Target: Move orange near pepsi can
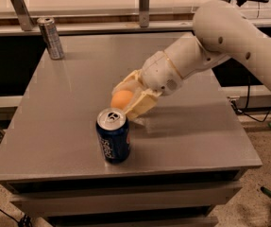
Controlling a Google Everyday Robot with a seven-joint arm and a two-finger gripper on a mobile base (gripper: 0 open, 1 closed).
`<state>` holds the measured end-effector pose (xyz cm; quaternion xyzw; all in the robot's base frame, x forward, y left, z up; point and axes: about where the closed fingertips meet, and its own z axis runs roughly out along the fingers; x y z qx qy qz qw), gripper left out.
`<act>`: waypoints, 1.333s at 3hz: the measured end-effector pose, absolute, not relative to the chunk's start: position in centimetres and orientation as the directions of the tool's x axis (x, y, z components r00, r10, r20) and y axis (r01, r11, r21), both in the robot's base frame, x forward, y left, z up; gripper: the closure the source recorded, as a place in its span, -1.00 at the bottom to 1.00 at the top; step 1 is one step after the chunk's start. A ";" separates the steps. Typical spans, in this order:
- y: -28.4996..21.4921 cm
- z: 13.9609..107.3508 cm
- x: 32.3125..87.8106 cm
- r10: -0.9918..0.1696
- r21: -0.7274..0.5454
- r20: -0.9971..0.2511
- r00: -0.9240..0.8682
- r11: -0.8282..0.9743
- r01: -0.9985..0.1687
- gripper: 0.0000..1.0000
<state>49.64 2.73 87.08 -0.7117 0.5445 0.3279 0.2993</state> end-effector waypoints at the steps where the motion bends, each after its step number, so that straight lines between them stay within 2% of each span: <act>1: -0.2 88.3 48.8 -0.548 -0.096 -0.810 0.208 -0.225 -0.970 1.00; 2: -1.8 88.1 46.9 -0.559 -0.079 -0.803 0.205 -0.240 -0.967 1.00; 3: -2.2 86.4 44.5 -0.573 -0.033 -0.798 0.187 -0.269 -0.963 0.66; 4: -2.0 84.4 43.0 -0.588 0.004 -0.789 0.178 -0.294 -0.956 0.21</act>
Offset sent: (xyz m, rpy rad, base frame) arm -0.0577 -0.0674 0.0007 -0.0202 0.0325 0.0341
